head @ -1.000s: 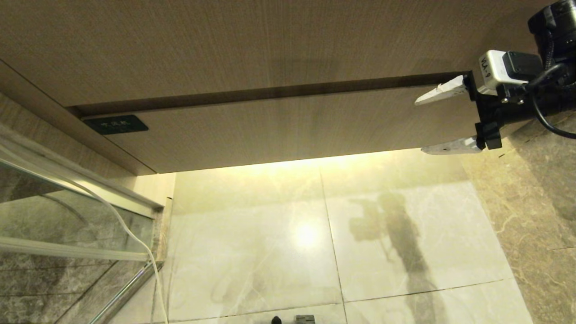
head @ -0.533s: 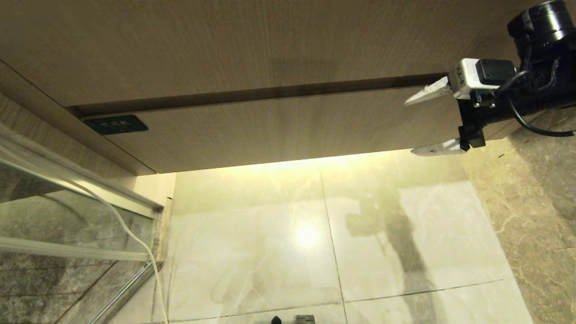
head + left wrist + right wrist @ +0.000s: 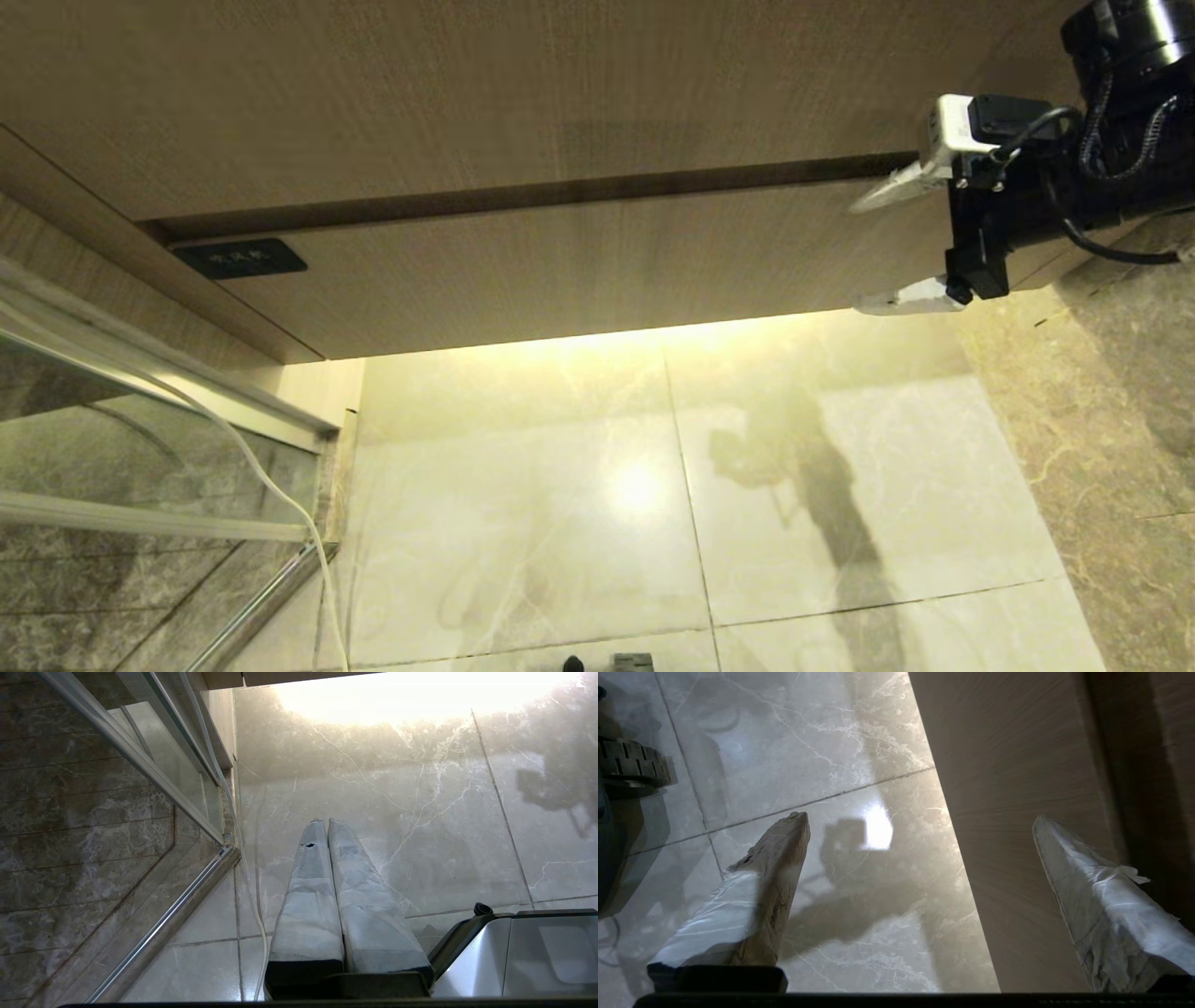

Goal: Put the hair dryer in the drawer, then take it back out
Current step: Pull open the drawer

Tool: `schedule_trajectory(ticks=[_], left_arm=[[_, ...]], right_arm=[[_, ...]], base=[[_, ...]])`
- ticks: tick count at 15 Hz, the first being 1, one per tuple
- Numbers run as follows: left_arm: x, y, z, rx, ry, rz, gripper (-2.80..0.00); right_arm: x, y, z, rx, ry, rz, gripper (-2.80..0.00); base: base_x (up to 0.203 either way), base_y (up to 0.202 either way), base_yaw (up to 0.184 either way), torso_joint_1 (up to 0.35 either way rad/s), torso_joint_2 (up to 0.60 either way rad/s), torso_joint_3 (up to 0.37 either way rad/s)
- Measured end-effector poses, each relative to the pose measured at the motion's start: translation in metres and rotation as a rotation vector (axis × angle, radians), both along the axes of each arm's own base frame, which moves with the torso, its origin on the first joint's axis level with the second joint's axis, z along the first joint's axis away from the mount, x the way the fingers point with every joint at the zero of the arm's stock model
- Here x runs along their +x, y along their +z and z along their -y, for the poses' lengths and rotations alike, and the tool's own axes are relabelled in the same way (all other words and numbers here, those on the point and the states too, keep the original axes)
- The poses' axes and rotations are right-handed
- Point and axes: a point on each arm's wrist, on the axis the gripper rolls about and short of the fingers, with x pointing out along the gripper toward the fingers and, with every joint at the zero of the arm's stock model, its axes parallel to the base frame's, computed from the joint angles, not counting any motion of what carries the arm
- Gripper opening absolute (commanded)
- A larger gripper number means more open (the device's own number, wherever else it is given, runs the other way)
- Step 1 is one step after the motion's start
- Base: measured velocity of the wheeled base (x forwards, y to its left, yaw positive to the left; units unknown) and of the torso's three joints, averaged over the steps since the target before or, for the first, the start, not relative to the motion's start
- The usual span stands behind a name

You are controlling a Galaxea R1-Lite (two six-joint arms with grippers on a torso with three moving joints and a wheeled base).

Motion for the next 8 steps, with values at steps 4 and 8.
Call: schedule_trajectory(ticks=[4, 8], left_arm=[[0.0, 0.0, 0.0, 0.0, -0.001, 0.0, -2.8], [0.0, -0.0001, 0.0, 0.0, -0.001, 0.0, -2.8]], right_arm=[[-0.0068, 0.0097, 0.001, 0.017, 0.0, 0.091, 0.0], [-0.0025, 0.0112, -0.0033, 0.018, 0.003, 0.2, 0.0]], base=[[0.0, 0.0, 0.0, 0.0, 0.0, 0.0], [0.0, 0.0, 0.0, 0.0, 0.0, 0.0]])
